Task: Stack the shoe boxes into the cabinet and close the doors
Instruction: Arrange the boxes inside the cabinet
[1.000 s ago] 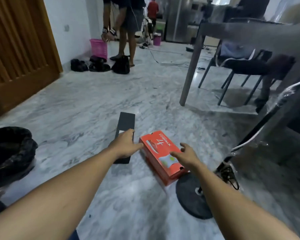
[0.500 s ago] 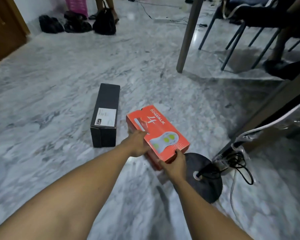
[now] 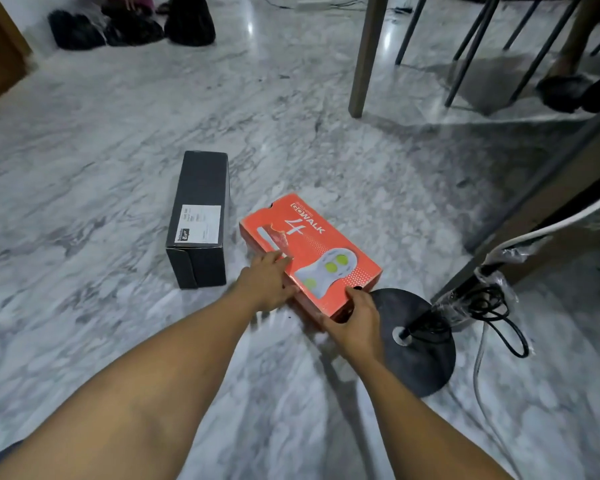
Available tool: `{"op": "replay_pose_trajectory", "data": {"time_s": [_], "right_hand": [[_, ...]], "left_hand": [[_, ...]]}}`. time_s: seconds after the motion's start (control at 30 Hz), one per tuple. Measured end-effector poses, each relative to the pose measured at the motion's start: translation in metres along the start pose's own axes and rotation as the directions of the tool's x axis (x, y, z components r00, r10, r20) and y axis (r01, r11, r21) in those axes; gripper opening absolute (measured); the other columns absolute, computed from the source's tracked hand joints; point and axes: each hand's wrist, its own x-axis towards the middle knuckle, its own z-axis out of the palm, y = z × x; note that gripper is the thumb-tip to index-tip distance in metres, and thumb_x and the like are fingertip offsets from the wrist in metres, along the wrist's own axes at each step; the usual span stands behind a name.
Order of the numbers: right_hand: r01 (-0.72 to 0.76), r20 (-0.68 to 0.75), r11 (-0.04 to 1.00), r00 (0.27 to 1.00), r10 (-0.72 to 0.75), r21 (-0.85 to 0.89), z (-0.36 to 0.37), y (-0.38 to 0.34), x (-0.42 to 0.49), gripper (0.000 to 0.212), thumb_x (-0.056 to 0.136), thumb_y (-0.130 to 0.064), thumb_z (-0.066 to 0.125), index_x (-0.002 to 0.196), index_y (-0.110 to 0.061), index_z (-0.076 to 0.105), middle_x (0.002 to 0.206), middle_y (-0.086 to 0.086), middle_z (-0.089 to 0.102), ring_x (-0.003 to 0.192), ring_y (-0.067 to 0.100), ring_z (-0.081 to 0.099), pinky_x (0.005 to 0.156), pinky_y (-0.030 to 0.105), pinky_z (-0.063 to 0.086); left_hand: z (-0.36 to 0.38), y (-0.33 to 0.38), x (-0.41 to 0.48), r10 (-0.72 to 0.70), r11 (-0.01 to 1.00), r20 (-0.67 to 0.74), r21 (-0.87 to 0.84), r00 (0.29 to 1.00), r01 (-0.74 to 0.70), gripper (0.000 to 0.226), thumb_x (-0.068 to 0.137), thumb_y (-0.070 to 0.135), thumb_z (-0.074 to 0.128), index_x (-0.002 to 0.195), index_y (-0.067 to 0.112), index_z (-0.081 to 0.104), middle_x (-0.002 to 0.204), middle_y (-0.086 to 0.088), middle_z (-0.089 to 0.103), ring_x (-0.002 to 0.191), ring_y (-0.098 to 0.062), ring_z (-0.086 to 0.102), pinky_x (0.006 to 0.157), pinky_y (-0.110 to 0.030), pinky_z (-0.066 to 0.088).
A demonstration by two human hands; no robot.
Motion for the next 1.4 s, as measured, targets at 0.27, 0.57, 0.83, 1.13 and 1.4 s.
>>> {"op": "replay_pose_trajectory", "data": {"time_s": [0.27,0.57,0.83,1.13,1.4], "right_hand": [[0.263,0.189,0.962,0.95,-0.247,-0.067,-0.033,0.016,-0.03,0.077,0.067,-0.032,0.089,0.134,-0.011,0.058,0.124,-0.007,0.057,0.114,0.009,0.056,0.095,0.009,0.038],[0.478,0.516,0.85,0.797,-0.314,-0.22,-0.062,0.037,-0.065,0.079,0.087,-0.055,0.061,0.155,-0.027,0.032,0.159,-0.02,0.019,0.144,0.001,0.029,0.117,0.026,0.032],[0.391,0.533,0.894,0.815,-0.226,-0.219,-0.058,0.025,-0.067,0.096,0.08,-0.067,0.065,0.158,-0.033,0.02,0.162,-0.026,0.004,0.142,-0.004,0.026,0.113,0.027,0.036],[0.094,0.393,0.987,0.909,-0.139,0.131,-0.018,0.021,-0.069,0.118,0.054,-0.06,0.092,0.152,-0.036,0.029,0.139,-0.017,0.056,0.123,0.002,0.057,0.103,0.038,0.052],[0.058,0.391,0.967,0.907,-0.155,0.249,-0.011,0.014,-0.065,0.116,0.055,-0.042,0.098,0.149,-0.039,0.031,0.132,-0.017,0.062,0.117,0.005,0.063,0.098,0.043,0.055]], "left_hand": [[0.021,-0.003,-0.078,0.019,0.987,-0.153,0.162,0.988,0.006,0.058,0.087,0.063,0.054,0.132,0.026,0.05,0.133,-0.004,0.049,0.138,-0.027,0.035,0.12,-0.052,0.013],[0.056,-0.017,-0.182,0.081,0.989,-0.348,0.147,0.934,-0.031,0.041,0.075,0.057,0.071,0.104,0.027,0.067,0.101,0.004,0.061,0.093,-0.02,0.063,0.088,-0.042,0.042],[0.062,-0.087,-0.214,-0.318,0.946,-0.321,-0.044,0.892,0.322,0.073,0.077,0.064,0.07,0.14,0.034,0.05,0.142,-0.002,0.048,0.128,-0.029,0.045,0.108,-0.054,0.03],[0.063,-0.097,-0.205,-0.327,0.692,-0.216,-0.717,0.92,0.077,0.086,0.063,0.024,0.093,0.125,0.052,0.041,0.106,0.032,0.064,0.095,0.018,0.06,0.075,-0.011,0.049],[0.065,-0.108,-0.194,-0.397,0.661,-0.072,-0.715,0.915,0.23,0.143,0.037,0.066,0.093,0.152,0.051,0.009,0.128,0.005,0.054,0.117,-0.015,0.057,0.099,-0.04,0.052]]}}
